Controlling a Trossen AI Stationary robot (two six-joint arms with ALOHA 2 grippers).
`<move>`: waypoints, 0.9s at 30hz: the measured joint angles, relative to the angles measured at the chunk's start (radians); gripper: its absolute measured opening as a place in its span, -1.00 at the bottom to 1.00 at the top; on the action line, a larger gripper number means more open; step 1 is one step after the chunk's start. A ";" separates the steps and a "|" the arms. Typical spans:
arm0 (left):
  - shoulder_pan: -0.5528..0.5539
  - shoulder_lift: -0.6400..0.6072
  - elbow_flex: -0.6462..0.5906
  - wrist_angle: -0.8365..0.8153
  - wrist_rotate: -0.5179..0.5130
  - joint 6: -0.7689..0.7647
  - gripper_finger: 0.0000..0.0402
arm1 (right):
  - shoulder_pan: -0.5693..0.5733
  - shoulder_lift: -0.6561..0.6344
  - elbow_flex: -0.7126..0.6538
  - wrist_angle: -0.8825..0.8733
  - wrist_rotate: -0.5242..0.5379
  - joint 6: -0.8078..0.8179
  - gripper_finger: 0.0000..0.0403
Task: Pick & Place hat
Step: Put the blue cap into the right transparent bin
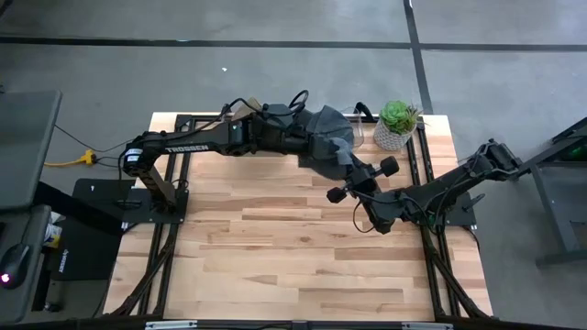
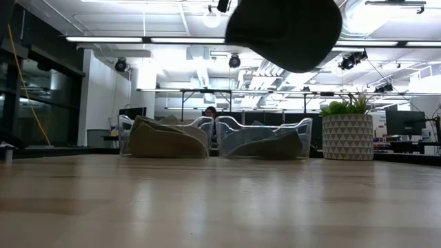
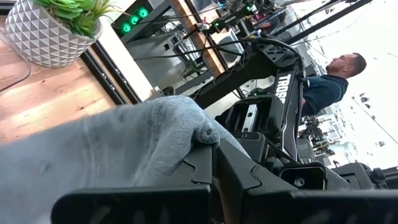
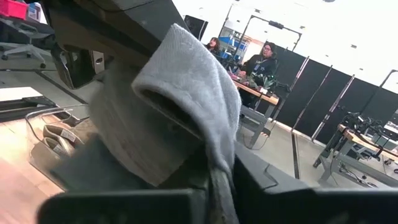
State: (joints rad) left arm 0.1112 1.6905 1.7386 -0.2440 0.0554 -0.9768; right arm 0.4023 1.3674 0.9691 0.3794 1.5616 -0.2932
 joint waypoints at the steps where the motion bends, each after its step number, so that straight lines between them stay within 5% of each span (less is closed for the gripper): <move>1: 0.000 0.000 0.000 0.000 0.000 0.000 -1.00 | 0.000 0.000 0.000 0.000 0.000 0.000 -0.86; 27: 0.000 0.000 -0.001 0.001 0.019 0.066 -0.94 | 0.000 0.000 0.000 0.009 -0.032 0.008 -0.99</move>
State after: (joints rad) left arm 0.1112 1.6901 1.7378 -0.2432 0.0740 -0.9107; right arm 0.4023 1.3674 0.9691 0.3885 1.5291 -0.2848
